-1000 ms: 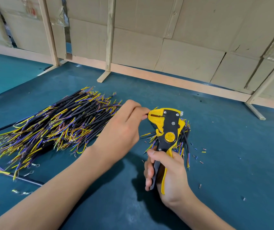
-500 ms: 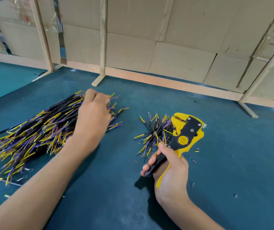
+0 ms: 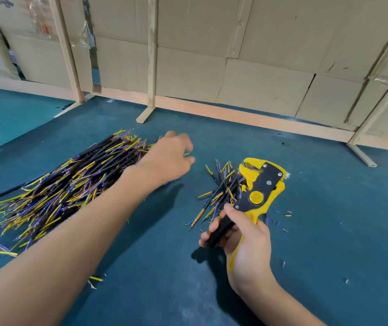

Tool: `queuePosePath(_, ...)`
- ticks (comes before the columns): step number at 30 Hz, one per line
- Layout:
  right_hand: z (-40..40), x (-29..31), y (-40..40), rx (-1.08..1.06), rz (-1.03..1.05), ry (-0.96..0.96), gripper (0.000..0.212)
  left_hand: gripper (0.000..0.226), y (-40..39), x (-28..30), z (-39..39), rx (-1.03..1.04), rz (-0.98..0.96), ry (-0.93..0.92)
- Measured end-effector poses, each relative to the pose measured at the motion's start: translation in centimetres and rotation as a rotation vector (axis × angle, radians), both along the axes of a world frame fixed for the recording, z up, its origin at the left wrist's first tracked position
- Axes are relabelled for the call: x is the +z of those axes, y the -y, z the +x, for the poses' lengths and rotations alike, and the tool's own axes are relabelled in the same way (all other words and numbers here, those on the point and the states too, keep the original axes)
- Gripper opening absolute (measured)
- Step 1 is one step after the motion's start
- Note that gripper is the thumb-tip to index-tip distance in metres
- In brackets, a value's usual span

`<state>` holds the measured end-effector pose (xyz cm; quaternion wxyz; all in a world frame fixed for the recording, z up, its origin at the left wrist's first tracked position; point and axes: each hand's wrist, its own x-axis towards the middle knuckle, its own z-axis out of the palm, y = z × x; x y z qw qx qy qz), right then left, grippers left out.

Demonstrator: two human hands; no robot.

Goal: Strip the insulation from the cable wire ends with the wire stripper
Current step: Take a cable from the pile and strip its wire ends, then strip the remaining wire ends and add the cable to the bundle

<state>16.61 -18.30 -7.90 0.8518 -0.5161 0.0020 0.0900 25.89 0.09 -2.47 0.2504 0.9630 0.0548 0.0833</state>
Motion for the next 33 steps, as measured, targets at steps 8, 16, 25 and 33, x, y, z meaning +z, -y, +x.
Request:
queuePosePath(8,-0.1,0.3,0.0,0.063,0.029,-0.079,0.023,0.020,0.3,-2.8,-2.3,-0.033,0.665,-0.173)
queuePosePath(16,0.1,0.0,-0.5,0.072,-0.109,0.047,0.018,0.031,0.1,-3.2,-3.5,0.016,0.612,0.239)
queuePosePath(25,-0.4,-0.2,0.0,0.111,-0.084,0.067,0.015,0.014,1.4,-1.8,-6.1,-0.237,0.175,0.922)
queuePosePath(33,0.3,0.0,1.2,0.236,0.028,0.090,0.016,0.018,2.0,-2.0,-6.7,-0.412,0.112,0.856)
